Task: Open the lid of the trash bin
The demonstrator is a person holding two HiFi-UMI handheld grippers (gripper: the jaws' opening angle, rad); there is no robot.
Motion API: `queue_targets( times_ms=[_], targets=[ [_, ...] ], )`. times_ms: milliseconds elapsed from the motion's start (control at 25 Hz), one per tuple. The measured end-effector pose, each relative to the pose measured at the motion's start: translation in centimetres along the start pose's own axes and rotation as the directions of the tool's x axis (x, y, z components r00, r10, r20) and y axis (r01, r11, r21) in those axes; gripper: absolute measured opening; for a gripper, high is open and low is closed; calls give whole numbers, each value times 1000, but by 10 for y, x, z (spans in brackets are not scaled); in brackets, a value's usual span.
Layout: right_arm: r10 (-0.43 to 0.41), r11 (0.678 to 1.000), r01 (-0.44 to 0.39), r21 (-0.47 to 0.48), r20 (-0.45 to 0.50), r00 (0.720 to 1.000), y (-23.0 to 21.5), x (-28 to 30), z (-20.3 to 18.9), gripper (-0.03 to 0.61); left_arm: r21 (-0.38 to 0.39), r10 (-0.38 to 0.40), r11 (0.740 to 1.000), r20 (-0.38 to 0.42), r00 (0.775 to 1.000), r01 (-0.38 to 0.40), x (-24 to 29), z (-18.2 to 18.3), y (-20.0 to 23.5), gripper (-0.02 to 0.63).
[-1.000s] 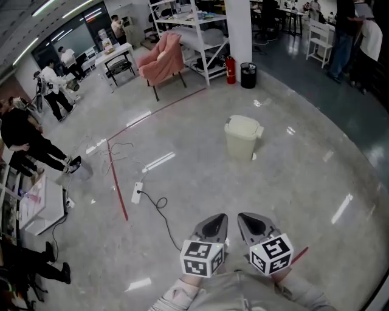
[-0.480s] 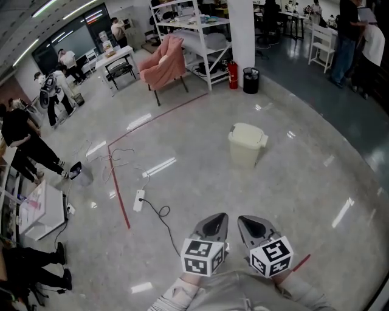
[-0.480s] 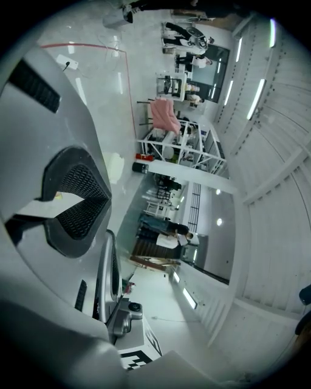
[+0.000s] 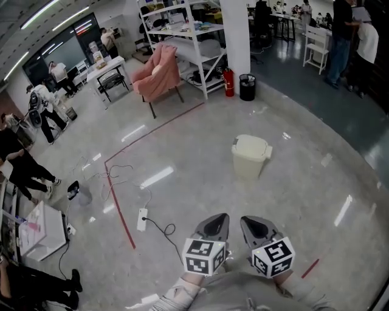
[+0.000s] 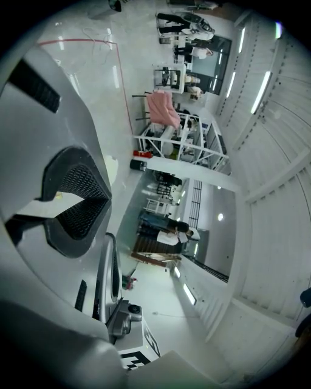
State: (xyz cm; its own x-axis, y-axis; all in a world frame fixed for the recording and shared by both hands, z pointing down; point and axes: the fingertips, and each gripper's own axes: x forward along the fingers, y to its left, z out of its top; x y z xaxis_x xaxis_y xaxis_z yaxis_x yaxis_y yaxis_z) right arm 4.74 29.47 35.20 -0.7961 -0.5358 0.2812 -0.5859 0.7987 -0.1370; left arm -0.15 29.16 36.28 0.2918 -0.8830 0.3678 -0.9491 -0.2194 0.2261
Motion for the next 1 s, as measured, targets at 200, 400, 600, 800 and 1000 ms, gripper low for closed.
queue_targets(
  times_ms=[200, 400, 600, 800, 1000],
  targets=[
    [-28, 1000, 28, 9, 19, 999, -7, 45, 11, 5, 28, -16, 999, 6, 1000, 16, 17, 18, 39, 3],
    [-33, 999, 33, 4, 25, 999, -5, 85, 21, 5, 38, -12, 999, 14, 1000, 11, 26, 30, 79, 3],
    [-41, 999, 41, 5, 27, 999, -4, 118, 30, 5, 41, -8, 999, 3, 1000, 7, 33, 36, 112, 3],
    [-64, 998, 64, 10, 22, 998, -11, 137, 32, 5, 47, -17, 999, -2, 1000, 17, 44, 41, 128, 3],
    [-88, 996, 88, 34, 4, 996, -19, 141, 31, 5, 36, -26, 999, -19, 999, 26, 54, 39, 135, 3]
  ],
)
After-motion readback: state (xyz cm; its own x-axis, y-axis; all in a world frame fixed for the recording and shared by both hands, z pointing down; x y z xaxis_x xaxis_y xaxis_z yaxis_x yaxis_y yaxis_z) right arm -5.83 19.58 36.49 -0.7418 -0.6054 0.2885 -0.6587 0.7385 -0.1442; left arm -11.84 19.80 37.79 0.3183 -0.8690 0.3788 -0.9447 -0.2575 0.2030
